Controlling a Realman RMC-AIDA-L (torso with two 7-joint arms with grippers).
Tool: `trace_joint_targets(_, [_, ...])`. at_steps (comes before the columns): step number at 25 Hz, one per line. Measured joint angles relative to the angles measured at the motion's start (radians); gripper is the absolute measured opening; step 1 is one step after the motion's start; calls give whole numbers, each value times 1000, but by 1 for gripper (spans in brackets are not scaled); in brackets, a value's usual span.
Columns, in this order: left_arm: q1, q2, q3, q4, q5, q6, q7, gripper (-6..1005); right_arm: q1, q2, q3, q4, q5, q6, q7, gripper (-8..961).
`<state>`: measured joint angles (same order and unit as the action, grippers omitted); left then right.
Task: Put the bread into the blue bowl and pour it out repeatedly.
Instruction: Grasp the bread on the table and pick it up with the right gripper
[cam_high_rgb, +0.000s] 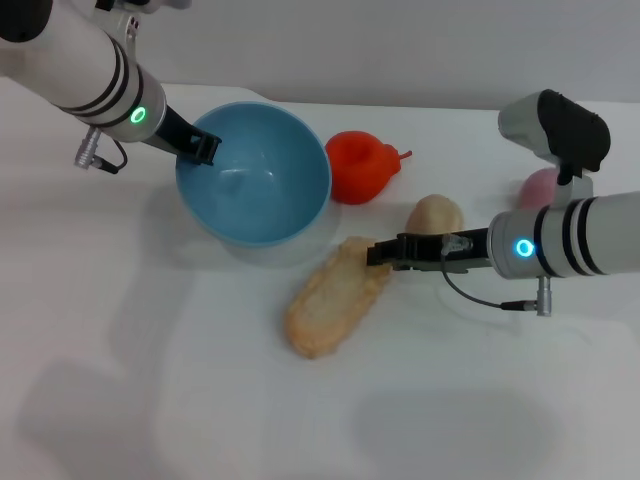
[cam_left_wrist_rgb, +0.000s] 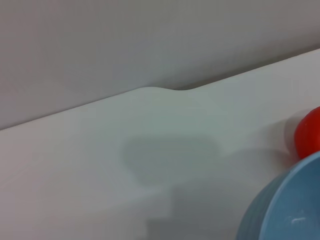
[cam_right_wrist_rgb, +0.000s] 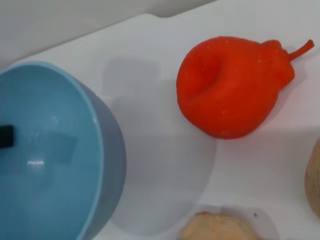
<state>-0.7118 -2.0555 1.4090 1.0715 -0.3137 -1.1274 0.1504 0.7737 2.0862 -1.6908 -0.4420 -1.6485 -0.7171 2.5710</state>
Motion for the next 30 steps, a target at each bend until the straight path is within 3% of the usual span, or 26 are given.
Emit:
trace_joint_targets(5, [-3,0,1,-1,-2,2,0,0,3,4,-37,0,4,17,0,423])
trace_joint_targets(11, [-6,-1,5,-1,-2,4,0,0,12,6,-176,0,113,100,-4,420])
trace_joint_targets(21, [-6,-2,7,-2,0,8,5,-1,7,6,-190,-2,121,135,-22,414])
trace_joint_targets(27, [-5,-2,7,-3,-2,17,10,-1,-10,1,-189,-21,122,125,-61,261])
trace_joint_targets(30, [-5,-2,8,-5,-1,17,11,-1,-45,-8,-167,-61,122,86,-101,229])
